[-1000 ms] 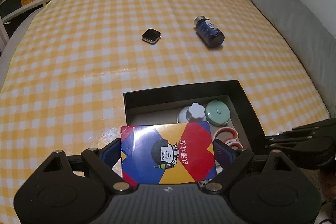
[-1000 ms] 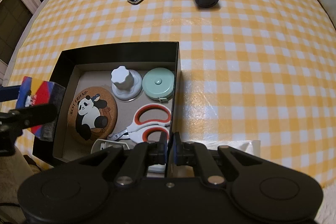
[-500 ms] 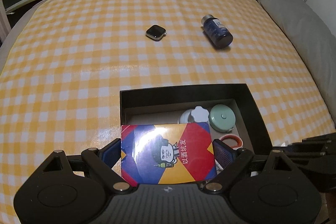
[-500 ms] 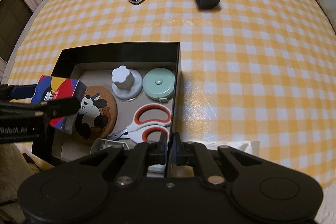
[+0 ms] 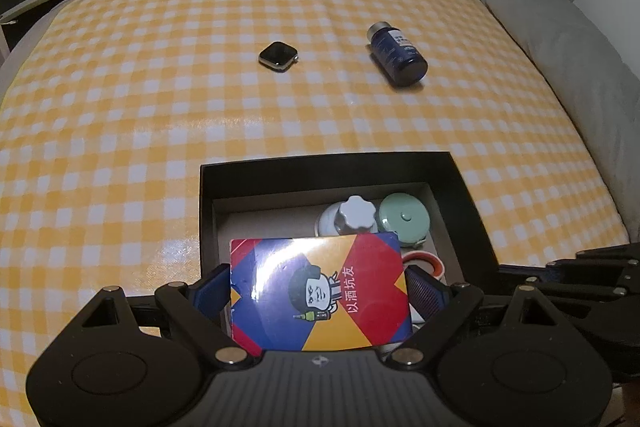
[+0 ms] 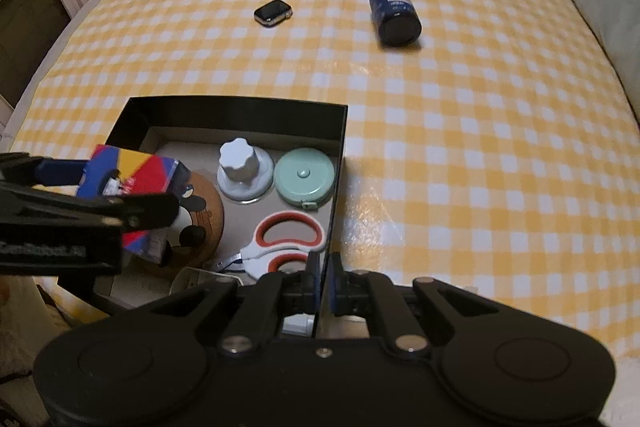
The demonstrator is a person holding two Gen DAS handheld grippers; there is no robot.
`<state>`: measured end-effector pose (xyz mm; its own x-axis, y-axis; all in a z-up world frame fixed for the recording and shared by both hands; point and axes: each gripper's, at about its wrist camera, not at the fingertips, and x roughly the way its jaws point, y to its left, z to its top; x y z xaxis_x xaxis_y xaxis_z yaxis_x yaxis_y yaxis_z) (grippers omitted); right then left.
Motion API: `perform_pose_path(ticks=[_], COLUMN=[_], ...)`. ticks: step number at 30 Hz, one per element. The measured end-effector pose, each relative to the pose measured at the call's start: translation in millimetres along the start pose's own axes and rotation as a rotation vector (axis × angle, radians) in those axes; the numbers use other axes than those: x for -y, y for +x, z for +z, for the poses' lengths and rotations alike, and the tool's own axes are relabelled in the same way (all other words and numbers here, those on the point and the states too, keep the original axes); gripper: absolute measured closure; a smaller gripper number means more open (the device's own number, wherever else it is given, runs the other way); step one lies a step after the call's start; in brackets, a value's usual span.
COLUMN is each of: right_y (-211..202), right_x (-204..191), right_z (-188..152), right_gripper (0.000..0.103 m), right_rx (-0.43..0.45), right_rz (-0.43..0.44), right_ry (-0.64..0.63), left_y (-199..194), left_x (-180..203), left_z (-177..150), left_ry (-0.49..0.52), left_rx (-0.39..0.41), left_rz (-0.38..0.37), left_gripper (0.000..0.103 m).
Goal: Organize rigid objects
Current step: 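Carry the card box into the black box and release it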
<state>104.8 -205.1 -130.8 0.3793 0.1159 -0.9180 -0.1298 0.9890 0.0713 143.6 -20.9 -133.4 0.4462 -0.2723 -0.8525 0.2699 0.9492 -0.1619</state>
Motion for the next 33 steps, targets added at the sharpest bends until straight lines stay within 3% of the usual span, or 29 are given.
perform_pose_path(ticks=[16,21,33], right_y=[-0.2,-0.4,1.7], right_x=[1.3,1.8,0.2], right_z=[-0.1,-0.1,0.6], right_gripper=[0.099,0.099,0.099], right_rx=[0.005,0.005,0.005], right_rz=[-0.009,-0.011,-0.013], right_ry=[-0.015,-0.016,-0.021], left_y=[15.5,13.8,4.5], left_x=[-5.9,-4.4,5.3], left_z=[-0.7,0.8,0.5], left_ry=[-0.049,-0.075,-0.012], left_rx=[0.007,-0.009,-0.031], left_rz=[0.023,0.004,0.02], left_gripper=[0.012,0.005,0.004])
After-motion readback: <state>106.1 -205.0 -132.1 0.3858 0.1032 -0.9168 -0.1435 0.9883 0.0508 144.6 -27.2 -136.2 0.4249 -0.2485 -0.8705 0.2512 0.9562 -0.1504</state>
